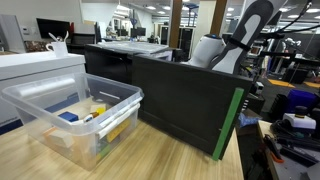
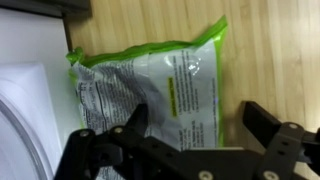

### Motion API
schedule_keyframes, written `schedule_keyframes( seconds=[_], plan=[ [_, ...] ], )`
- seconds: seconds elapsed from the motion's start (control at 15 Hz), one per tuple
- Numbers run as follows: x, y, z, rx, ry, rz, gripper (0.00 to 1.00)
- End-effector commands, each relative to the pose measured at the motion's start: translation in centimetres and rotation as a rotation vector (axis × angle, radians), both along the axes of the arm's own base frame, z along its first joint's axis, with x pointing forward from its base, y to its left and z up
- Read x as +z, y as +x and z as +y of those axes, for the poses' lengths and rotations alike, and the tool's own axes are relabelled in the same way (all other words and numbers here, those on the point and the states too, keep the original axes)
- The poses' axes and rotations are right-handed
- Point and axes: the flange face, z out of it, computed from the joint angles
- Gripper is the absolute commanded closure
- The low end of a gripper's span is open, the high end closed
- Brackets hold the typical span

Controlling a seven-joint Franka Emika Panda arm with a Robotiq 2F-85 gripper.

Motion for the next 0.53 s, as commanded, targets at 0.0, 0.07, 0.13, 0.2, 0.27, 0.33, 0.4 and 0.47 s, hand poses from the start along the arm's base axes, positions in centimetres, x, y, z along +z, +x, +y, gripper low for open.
schedule_keyframes(
  seconds=[0.0, 0.07, 0.13, 0.2, 0.27, 0.33, 0.4, 0.47],
  plan=[
    [-0.9, 0.1, 0.3, 0.007, 0.012, 0.013, 0.0],
    [-1.2, 0.0, 0.1, 0.011, 0.014, -0.012, 0.0],
    [-1.4, -0.1, 0.0, 0.012, 0.015, -0.021, 0.0],
    [-1.6, -0.3, -0.1, 0.011, 0.017, -0.043, 0.01],
    [-1.7, -0.4, -0.2, 0.01, 0.022, -0.066, 0.26],
    [-1.9, -0.6, -0.2, 0.007, 0.029, -0.078, 0.26],
    [-2.0, -0.8, -0.3, 0.009, 0.032, -0.096, 0.29],
    [-2.1, -0.9, -0.4, 0.006, 0.036, -0.112, 0.36]
  ],
)
